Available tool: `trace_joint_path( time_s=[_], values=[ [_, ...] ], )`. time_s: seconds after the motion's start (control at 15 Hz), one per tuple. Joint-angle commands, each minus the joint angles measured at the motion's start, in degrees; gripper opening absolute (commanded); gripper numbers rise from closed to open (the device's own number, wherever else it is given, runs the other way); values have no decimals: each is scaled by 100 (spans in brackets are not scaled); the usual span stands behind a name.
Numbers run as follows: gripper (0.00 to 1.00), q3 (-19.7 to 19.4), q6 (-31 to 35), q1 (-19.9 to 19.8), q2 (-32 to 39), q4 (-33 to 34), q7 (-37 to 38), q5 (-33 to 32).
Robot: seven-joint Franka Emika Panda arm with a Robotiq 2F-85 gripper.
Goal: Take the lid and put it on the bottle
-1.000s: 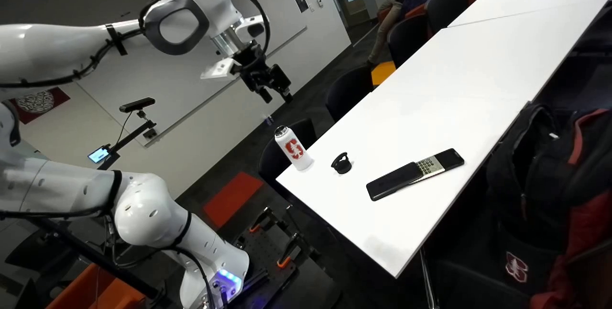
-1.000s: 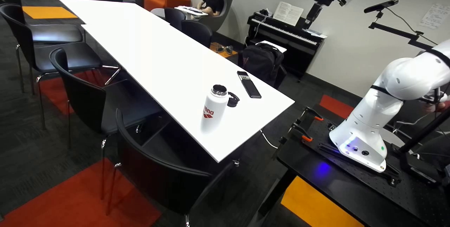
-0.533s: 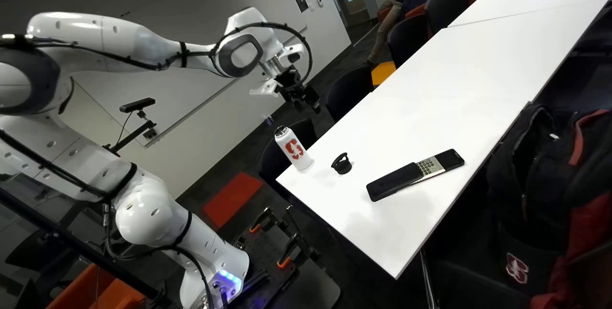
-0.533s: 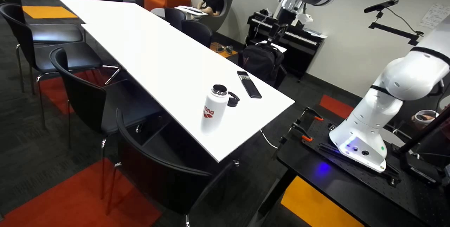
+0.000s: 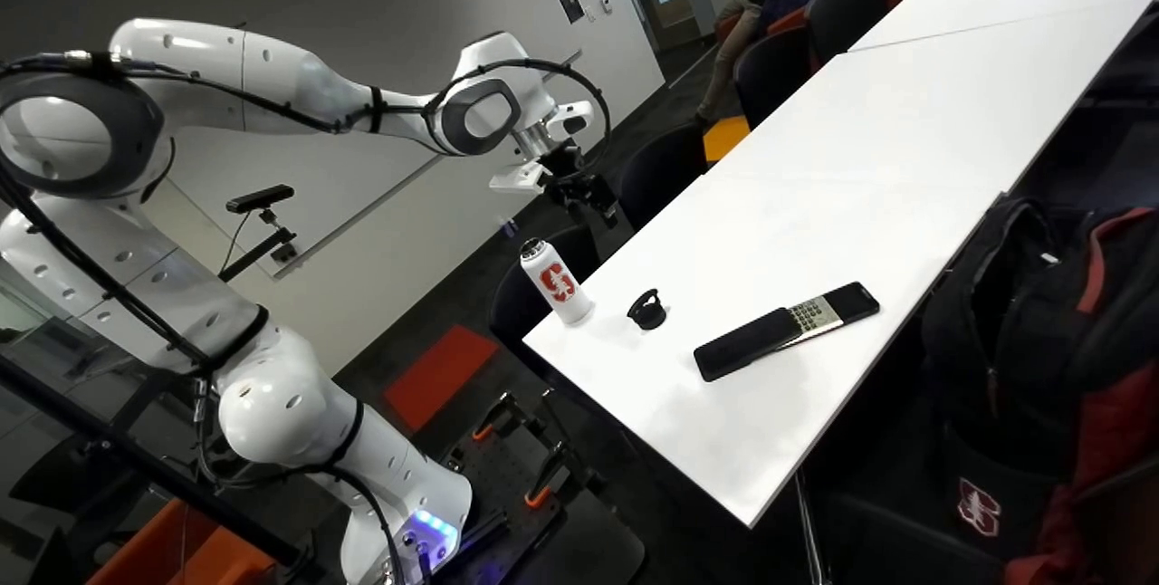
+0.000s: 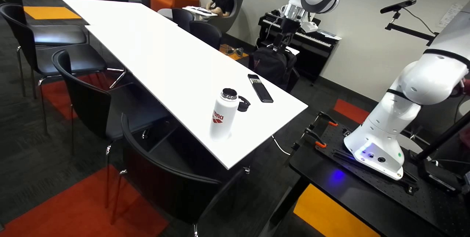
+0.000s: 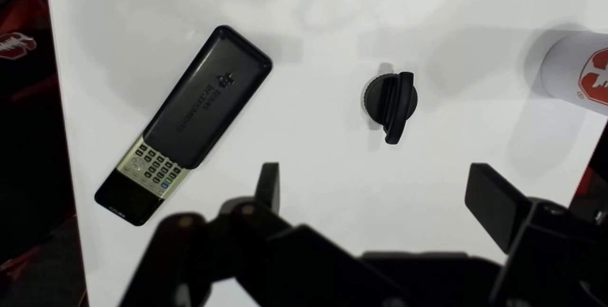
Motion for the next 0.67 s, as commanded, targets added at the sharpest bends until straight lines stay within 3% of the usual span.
trace_joint_path(
  time_s=[0.0,0.2,0.6],
  values=[
    [100,121,39,-3,351,229,457,-3],
    [100,277,361,100,980,521,899,367],
    [100,381,884,374,2409,1153,1824,72]
  ],
)
